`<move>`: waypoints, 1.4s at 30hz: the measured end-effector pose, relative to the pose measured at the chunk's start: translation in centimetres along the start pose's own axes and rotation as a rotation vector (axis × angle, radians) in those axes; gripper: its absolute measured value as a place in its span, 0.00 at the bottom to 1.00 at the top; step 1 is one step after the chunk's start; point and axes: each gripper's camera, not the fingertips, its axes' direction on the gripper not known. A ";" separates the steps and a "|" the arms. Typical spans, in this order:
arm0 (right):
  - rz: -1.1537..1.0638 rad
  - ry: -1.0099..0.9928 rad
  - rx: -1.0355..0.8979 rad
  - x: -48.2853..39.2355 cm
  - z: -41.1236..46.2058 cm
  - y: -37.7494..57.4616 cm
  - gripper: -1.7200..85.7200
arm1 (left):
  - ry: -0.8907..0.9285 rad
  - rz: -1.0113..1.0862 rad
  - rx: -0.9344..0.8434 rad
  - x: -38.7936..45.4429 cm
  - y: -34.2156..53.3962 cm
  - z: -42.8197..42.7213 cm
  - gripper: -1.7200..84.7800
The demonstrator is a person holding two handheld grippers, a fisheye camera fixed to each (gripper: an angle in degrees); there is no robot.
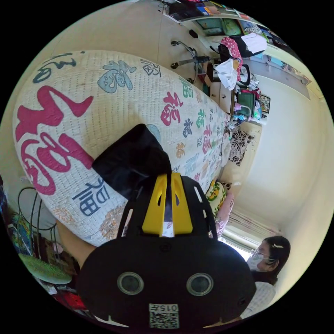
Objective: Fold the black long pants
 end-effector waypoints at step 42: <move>0.097 -0.509 0.403 9.2 4.6 2.7 0.04 | -0.404 1.707 -0.986 19.3 29.4 95.7 0.15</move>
